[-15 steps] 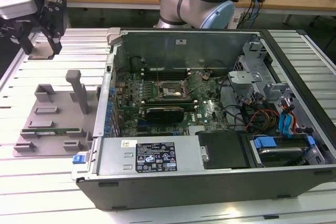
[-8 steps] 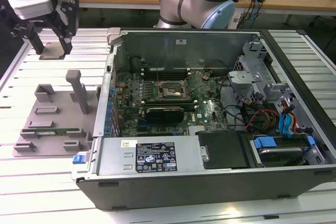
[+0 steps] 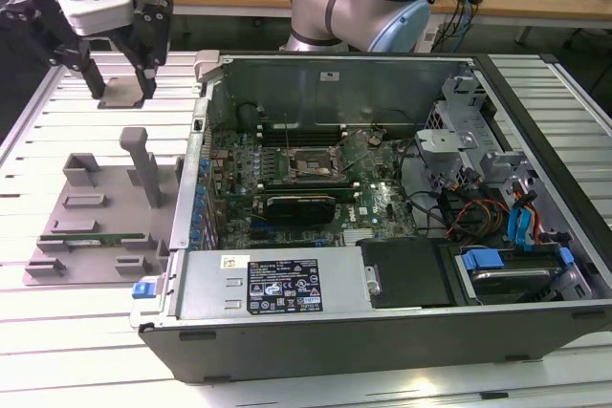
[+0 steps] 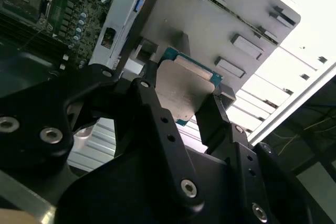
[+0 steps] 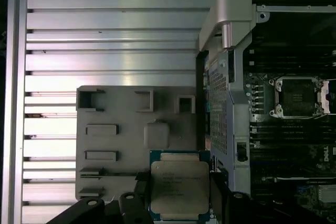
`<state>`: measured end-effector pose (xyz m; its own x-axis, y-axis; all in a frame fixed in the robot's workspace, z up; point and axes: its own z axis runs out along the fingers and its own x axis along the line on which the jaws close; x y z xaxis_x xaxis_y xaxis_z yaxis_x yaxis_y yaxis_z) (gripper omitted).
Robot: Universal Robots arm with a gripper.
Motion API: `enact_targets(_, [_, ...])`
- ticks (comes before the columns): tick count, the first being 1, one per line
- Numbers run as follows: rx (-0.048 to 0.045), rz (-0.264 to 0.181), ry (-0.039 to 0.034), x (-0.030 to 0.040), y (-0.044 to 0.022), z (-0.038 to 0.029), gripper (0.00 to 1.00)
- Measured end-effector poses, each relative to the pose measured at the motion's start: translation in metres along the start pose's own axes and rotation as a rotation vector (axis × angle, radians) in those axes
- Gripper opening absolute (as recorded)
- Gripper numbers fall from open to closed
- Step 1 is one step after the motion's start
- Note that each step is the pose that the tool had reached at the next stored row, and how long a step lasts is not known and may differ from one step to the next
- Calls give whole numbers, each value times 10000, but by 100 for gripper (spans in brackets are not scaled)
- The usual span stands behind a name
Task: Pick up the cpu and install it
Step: 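Pick up the cpu and move it towards the insertion slot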
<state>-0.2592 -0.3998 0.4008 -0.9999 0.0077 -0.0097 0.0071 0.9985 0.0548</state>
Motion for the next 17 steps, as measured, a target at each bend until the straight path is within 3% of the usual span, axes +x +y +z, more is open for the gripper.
enact_targets(4, [-1, -1, -1, -98, 1, 1, 55])
enact_targets(8, [0, 0, 0, -276, 3, 3, 55])
enact_targets(12, [-2, 0, -1, -392, 6, 5, 55])
enact_targets(17, [-1, -1, -1, -708, 9, 8, 55])
